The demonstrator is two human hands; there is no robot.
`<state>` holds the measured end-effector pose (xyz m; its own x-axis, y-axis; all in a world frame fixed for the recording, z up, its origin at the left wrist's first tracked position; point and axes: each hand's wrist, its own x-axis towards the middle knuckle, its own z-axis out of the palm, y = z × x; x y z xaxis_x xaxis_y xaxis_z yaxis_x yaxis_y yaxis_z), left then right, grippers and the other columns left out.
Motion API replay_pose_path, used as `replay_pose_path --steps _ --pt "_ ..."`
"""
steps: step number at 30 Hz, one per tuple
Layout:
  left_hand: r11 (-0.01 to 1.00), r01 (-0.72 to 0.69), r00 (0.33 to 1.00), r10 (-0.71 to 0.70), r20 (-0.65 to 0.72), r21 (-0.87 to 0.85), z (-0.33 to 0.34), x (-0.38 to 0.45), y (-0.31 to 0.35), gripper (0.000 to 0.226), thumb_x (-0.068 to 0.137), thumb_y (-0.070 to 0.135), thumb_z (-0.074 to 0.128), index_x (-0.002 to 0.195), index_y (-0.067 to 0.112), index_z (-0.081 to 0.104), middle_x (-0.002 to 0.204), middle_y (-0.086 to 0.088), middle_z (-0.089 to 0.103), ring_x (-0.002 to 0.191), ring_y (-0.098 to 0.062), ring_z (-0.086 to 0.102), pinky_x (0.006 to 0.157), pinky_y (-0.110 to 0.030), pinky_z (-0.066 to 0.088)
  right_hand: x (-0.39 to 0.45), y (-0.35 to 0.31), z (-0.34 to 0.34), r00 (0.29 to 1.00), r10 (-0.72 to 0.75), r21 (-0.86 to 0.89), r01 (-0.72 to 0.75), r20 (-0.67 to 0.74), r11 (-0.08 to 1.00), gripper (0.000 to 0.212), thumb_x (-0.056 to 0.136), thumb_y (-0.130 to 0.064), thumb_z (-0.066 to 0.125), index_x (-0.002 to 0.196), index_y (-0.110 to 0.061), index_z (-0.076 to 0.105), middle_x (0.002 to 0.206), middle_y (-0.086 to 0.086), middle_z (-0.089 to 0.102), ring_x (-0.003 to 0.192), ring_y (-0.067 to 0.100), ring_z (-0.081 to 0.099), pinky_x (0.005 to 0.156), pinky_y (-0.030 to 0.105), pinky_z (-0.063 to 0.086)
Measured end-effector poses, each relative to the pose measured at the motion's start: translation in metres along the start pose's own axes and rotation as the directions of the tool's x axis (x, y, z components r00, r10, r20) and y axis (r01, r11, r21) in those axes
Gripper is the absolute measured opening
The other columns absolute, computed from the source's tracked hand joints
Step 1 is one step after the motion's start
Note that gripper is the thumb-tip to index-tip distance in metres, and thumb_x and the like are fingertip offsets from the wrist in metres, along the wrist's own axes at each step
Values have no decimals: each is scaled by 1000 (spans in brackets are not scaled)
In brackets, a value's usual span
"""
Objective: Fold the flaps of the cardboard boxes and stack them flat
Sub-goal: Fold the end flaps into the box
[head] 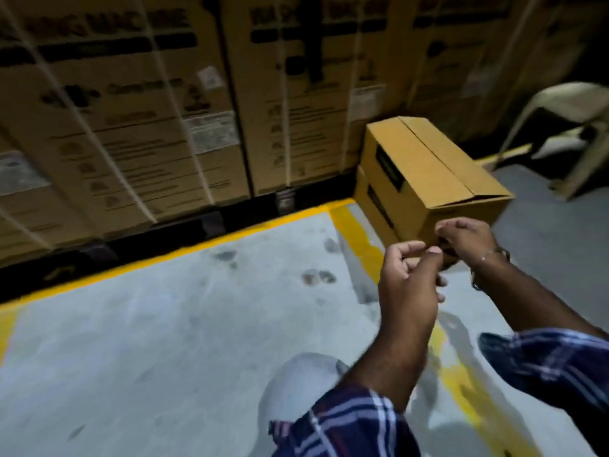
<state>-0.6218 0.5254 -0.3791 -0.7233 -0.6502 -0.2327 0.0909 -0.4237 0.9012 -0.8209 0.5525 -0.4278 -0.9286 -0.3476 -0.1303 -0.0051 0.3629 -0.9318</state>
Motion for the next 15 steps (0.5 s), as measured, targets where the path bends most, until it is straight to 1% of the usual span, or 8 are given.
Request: replay_pose_path --steps 2,3,5,7,9,11,13,15 --pt "991 26 998 -18 -63 128 14 24 -31 17 99 27 64 114 22 60 86 3 67 72 -11 63 62 -30 51 39 25 -20 998 45 -54 -48 -53 997 9 81 -26 75 83 -17 77 89 6 75 94 30 71 84 41 59" --pt "976 57 994 -37 -98 209 16 34 -45 17 97 29 65 114 25 60 89 4 68 76 -12 66 67 -31 54 55 35 -26 995 65 -59 -70 -75 996 10 79 -29 75 80 -19 76 91 6 76 95 30 71 88 46 59" --pt "938 173 976 -123 -179 299 19 54 -70 17 94 30 65 110 29 60 94 5 68 85 -19 69 77 -39 58 80 47 -33 984 104 -56 -113 -141 992 10 82 -28 77 81 -18 77 90 6 75 93 29 70 88 45 58" --pt "924 204 969 -142 -205 324 23 68 -86 17 92 30 63 109 31 59 95 4 67 87 -21 69 79 -42 58 104 48 -30 969 128 -36 -138 -210 990 13 86 -25 77 91 -13 78 91 7 72 85 25 67 84 40 57" --pt "927 148 981 -94 -170 344 32 74 -91 19 90 31 62 108 35 59 96 5 68 87 -19 68 80 -41 58 131 50 -22 949 215 112 -194 -229 975 18 87 -22 78 99 -9 77 90 7 70 80 23 64 75 36 56" --pt "939 101 990 -62 -128 328 40 80 -91 18 87 33 62 104 37 61 95 6 69 86 -17 68 80 -40 57 158 52 -11 940 301 284 -248 -160 926 23 89 -21 77 109 -10 73 93 3 68 90 21 64 71 33 57" --pt "950 93 990 -57 -127 299 47 83 -96 17 85 35 63 101 34 63 91 6 68 83 -18 68 78 -39 57 180 55 -3 941 330 390 -276 -77 878 35 92 -22 73 124 -12 65 99 0 63 99 20 62 74 36 57" --pt "957 74 991 -39 -129 280 49 87 -99 19 83 39 63 101 32 64 88 6 68 82 -18 68 74 -40 56 196 54 4 936 342 459 -266 -90 848 38 93 -21 72 126 -12 56 103 3 60 109 24 60 82 41 56"
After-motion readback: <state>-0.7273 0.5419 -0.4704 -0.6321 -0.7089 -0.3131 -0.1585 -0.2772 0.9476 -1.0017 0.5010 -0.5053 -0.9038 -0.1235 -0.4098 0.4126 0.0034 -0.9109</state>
